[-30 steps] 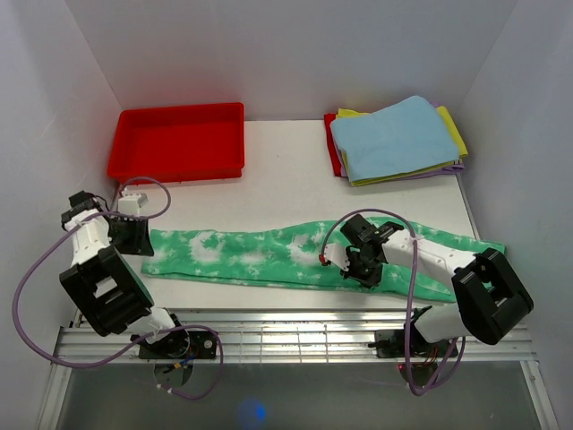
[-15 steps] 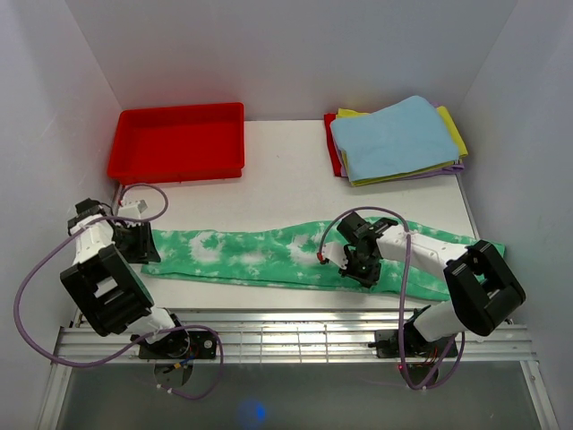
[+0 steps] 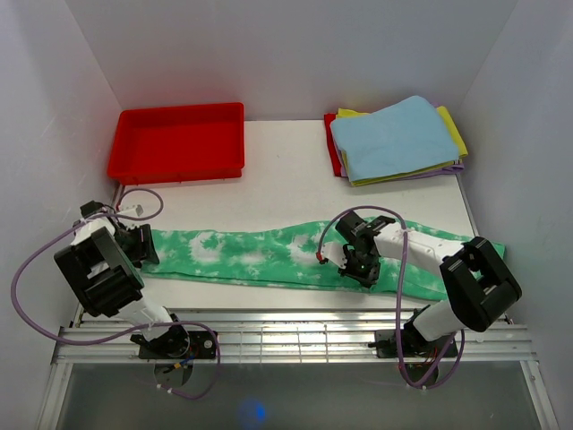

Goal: Fold and stack the trousers
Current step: Fold the trousers

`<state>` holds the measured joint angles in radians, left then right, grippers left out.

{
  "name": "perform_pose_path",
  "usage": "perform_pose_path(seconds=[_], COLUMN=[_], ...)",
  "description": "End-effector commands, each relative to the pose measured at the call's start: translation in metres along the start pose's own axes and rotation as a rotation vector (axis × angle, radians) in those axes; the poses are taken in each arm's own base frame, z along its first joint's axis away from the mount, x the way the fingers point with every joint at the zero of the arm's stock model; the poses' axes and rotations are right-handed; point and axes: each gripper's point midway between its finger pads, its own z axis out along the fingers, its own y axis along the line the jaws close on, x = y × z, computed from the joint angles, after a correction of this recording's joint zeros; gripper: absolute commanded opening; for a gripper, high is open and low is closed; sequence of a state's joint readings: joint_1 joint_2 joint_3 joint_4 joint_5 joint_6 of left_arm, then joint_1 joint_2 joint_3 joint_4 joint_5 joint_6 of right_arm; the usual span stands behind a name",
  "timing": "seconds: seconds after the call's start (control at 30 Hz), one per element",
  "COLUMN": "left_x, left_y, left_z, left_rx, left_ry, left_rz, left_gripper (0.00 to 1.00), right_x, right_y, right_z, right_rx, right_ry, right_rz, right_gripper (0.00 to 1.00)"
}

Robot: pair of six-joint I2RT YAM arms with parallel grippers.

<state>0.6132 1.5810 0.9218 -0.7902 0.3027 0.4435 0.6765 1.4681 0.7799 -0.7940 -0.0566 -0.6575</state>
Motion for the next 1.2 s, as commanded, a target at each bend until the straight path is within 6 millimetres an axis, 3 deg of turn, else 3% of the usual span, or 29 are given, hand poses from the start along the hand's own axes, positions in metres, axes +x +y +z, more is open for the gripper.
perform_pose_path(seconds=[0.0, 0.17, 0.2, 0.27, 0.3, 0.33, 0.37, 0.43, 0.47, 0.5, 0.63, 0.73, 0.77, 0.8, 0.93, 0.97, 1.0, 1.17], left_x=[-0.012, 0.001, 0.009, 0.012, 0.013, 0.013, 0.015, 0.009, 0.008, 0.005, -0.018, -0.029, -0.030, -0.033, -0.029, -0.029, -0.031, -0.029], left_y=[0.007, -0.001, -0.014, -0.018, -0.019, -0.019, -0.015, -0.004, 0.002, 0.012, 0.046, 0.062, 0.065, 0.069, 0.089, 0.092, 0.096, 0.120], left_z=[0.003, 0.013, 0.013, 0.016, 0.017, 0.018, 0.021, 0.023, 0.026, 0.024, 0.015, 0.008, 0.007, 0.005, 0.003, 0.002, 0.001, -0.004], left_rx=[-0.011, 0.043, 0.113, 0.140, 0.147, 0.148, 0.134, 0.090, 0.073, 0.031, -0.109, -0.165, -0.174, -0.190, -0.237, -0.246, -0.257, -0.316], left_ry=[-0.029, 0.022, 0.048, 0.059, 0.067, 0.071, 0.088, 0.086, 0.100, 0.104, 0.071, 0.063, 0.064, 0.058, 0.069, 0.071, 0.063, 0.059], left_rz=[-0.014, -0.021, -0.023, -0.031, -0.034, -0.036, -0.039, -0.031, -0.033, -0.021, 0.034, 0.040, 0.039, 0.040, 0.005, 0.000, -0.003, -0.028], left_gripper=[0.67, 0.67, 0.61, 0.54, 0.46, 0.25, 0.17, 0.02, 0.00, 0.00, 0.00, 0.00, 0.00, 0.00, 0.00, 0.00, 0.00, 0.00], right_x=[0.000, -0.009, -0.016, -0.019, -0.021, -0.027, -0.030, -0.039, -0.042, -0.045, -0.048, -0.028, -0.011, 0.001, 0.059, 0.083, 0.092, 0.156], right_y=[0.009, 0.009, 0.006, 0.007, 0.007, 0.004, 0.004, 0.001, -0.002, -0.004, -0.023, -0.046, -0.062, -0.065, -0.088, -0.095, -0.099, -0.104], right_z=[0.021, 0.019, 0.017, 0.018, 0.017, 0.017, 0.016, 0.012, 0.007, 0.001, -0.039, -0.071, -0.082, -0.088, -0.103, -0.107, -0.110, -0.113], right_rx=[-0.061, -0.074, -0.071, -0.075, -0.076, -0.071, -0.069, -0.067, -0.052, -0.041, 0.001, 0.025, 0.056, 0.067, 0.128, 0.145, 0.145, 0.131], right_ry=[0.004, -0.007, -0.022, -0.026, -0.030, -0.042, -0.048, -0.072, -0.090, -0.111, -0.222, -0.282, -0.297, -0.298, -0.282, -0.284, -0.291, -0.272], right_rz=[-0.006, -0.004, -0.007, -0.006, -0.007, -0.007, -0.005, 0.014, 0.024, 0.038, 0.147, 0.282, 0.350, 0.385, 0.554, 0.644, 0.650, 0.867], right_gripper=[0.08, 0.08, 0.08, 0.08, 0.08, 0.08, 0.08, 0.26, 0.37, 0.57, 0.89, 0.90, 0.89, 0.89, 0.84, 0.84, 0.83, 0.78])
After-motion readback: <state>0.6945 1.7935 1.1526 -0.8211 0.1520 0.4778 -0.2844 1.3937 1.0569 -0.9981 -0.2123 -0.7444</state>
